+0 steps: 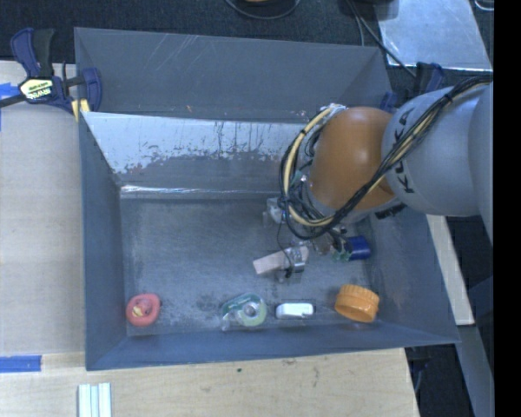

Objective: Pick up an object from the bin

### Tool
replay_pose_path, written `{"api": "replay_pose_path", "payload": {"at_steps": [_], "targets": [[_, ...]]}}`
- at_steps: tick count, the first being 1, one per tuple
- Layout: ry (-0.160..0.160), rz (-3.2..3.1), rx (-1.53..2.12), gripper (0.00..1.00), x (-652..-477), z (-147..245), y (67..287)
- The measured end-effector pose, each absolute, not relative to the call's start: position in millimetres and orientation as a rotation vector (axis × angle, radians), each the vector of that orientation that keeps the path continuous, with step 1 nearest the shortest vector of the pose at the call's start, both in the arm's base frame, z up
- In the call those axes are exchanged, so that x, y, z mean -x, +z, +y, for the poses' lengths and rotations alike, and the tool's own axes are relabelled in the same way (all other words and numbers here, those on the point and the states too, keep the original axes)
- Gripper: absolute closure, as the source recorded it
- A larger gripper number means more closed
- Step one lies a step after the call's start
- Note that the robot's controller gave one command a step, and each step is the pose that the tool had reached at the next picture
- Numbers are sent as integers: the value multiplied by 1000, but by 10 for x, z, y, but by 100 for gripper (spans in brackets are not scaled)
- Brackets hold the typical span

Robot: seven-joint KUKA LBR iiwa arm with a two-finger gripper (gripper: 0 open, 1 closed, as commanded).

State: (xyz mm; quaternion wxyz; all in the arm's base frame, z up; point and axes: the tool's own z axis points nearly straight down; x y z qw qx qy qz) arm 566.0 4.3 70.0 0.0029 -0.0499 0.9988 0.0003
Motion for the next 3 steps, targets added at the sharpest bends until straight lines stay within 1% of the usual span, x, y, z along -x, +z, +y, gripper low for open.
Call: {"api": "replay_pose_path", "payload": {"at_steps": [1,3], "targets": [[-1,3096,457,100,-5609,-14,729],[-1,3095,456,100,-5604,-13,757]]}}
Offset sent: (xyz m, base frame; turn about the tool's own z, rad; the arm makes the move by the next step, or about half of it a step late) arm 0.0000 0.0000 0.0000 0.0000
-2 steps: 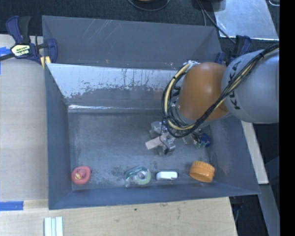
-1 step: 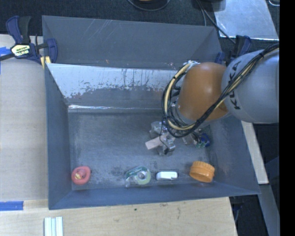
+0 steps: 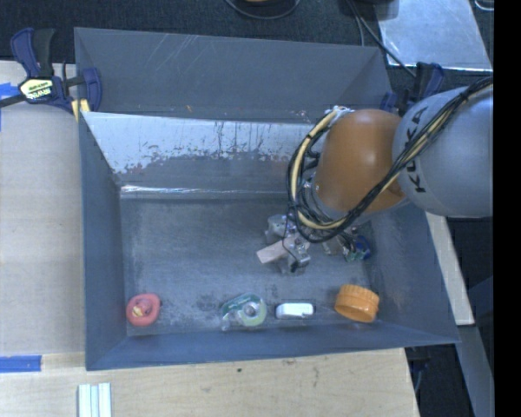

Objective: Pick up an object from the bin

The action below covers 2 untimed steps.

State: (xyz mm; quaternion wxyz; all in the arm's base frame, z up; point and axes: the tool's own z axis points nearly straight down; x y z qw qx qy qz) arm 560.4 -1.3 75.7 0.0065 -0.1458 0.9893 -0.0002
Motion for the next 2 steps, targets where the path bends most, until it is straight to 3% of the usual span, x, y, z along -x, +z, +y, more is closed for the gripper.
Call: {"api": "replay_pose_path", "payload": {"at_steps": [2], "targets": [[2,3105,455,100,-5578,-14,1051]]}}
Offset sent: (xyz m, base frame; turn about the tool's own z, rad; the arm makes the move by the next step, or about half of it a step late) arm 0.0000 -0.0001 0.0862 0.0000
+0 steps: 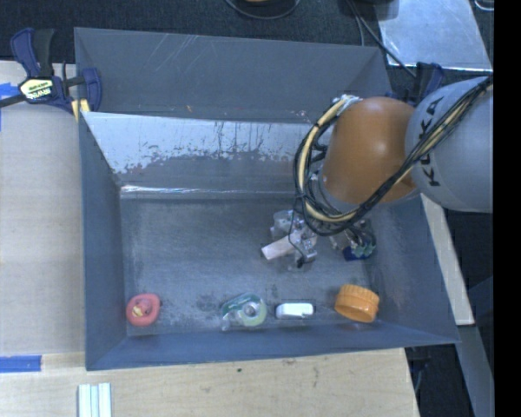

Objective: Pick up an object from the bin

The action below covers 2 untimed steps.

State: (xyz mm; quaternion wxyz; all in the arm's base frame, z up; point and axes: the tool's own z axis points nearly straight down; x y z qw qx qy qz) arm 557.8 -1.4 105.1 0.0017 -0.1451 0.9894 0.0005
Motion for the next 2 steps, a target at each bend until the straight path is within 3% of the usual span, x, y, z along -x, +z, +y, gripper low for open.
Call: {"api": "replay_pose_path", "payload": {"at_steps": [2], "targets": [[-2,3094,453,100,-5607,-16,1416]]}}
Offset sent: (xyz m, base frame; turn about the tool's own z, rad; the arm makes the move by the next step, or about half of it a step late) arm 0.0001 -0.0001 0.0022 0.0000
